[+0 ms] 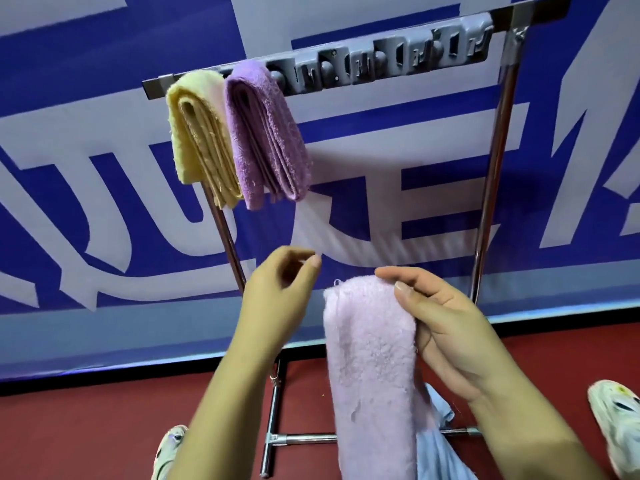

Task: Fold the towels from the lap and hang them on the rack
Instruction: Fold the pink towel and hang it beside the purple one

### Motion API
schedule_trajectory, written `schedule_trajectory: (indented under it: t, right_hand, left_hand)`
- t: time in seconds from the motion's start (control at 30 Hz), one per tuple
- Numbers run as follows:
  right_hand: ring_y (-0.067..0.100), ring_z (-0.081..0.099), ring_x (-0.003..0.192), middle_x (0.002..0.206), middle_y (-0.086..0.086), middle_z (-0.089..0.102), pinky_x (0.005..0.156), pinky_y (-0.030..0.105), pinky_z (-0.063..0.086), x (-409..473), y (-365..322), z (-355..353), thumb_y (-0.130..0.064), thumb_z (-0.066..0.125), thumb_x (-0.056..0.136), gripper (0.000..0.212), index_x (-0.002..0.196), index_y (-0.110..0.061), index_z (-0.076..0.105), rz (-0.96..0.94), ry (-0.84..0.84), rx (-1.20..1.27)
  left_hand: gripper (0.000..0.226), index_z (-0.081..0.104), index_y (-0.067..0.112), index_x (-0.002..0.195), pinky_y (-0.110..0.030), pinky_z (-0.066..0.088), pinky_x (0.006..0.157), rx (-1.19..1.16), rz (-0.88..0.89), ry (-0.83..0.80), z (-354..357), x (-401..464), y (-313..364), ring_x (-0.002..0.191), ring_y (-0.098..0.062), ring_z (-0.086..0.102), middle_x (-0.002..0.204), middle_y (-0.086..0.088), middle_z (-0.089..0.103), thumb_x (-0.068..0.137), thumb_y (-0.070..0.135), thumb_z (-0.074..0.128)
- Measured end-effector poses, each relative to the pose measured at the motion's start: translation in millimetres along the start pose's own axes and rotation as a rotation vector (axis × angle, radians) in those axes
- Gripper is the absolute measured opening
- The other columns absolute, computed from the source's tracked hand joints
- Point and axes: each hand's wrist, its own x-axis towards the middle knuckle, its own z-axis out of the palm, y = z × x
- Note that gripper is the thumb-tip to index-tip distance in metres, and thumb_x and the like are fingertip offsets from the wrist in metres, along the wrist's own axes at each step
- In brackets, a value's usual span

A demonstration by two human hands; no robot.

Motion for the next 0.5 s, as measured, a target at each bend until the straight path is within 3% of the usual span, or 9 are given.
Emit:
schedule_trajectory:
  t: [0.1, 0.27, 0.37, 0.43, 0.5]
  right_hand:
    - [0.01, 0.062, 0.081, 0.084, 0.001, 0.07, 0.071, 0.018, 0.052, 0.2, 7.3, -0.6, -0.01, 0.052, 0.085, 0.022, 0.091, -0.016, 0.072, 0.029, 0.057, 0.018]
    - [0.012, 0.068, 0.081, 0.087, 0.006, 0.072, 0.069, 0.021, 0.056, -2.7, 5.3, 3.7, -0.009, 0.051, 0.083, 0.021, 0.094, -0.009, 0.069, 0.051, 0.013, 0.081]
    - [0.011, 0.068, 0.076, 0.084, 0.005, 0.072, 0.062, 0.021, 0.054, -3.8, -2.3, 0.6, -0.009, 0.05, 0.085, 0.021, 0.094, -0.008, 0.068, 0.054, 0.003, 0.067]
    - [0.012, 0.065, 0.074, 0.085, 0.006, 0.07, 0.06, 0.021, 0.054, -4.2, -3.9, -2.8, -0.012, 0.052, 0.082, 0.02, 0.093, -0.01, 0.069, 0.054, 0.013, 0.016]
    - [0.015, 0.06, 0.071, 0.084, 0.008, 0.065, 0.058, 0.022, 0.051, -5.3, -3.4, -4.3, -0.013, 0.051, 0.087, 0.02, 0.093, -0.013, 0.07, 0.061, 0.026, -0.067]
  left_hand:
    - [0.018, 0.066, 0.023, 0.088, -0.01, 0.045, 0.061, -0.267, -0.127, -0.06, 9.0, -35.6, -9.1, 0.062, 0.002, 0.06, 0.068, 0.013, 0.065, 0.092, 0.037, 0.055]
    - [0.038, 0.063, 0.032, 0.108, -0.013, 0.048, 0.081, -0.43, -0.203, -0.262, 24.0, -57.3, -19.6, 0.1, 0.002, 0.062, 0.103, 0.019, 0.069, 0.083, 0.059, 0.054]
    - [0.044, 0.058, 0.036, 0.121, -0.025, 0.052, 0.089, -0.596, -0.194, -0.315, 25.0, -57.5, -13.9, 0.108, -0.009, 0.064, 0.112, 0.007, 0.07, 0.079, 0.043, 0.065]
    - [0.052, 0.055, 0.04, 0.126, -0.037, 0.054, 0.089, -0.715, -0.186, -0.328, 23.4, -57.1, -9.6, 0.103, -0.023, 0.067, 0.109, -0.012, 0.07, 0.078, 0.028, 0.069]
    - [0.056, 0.054, 0.044, 0.126, -0.041, 0.056, 0.086, -0.796, -0.176, -0.352, 21.5, -59.0, -5.6, 0.099, -0.029, 0.068, 0.108, -0.016, 0.07, 0.078, 0.016, 0.067]
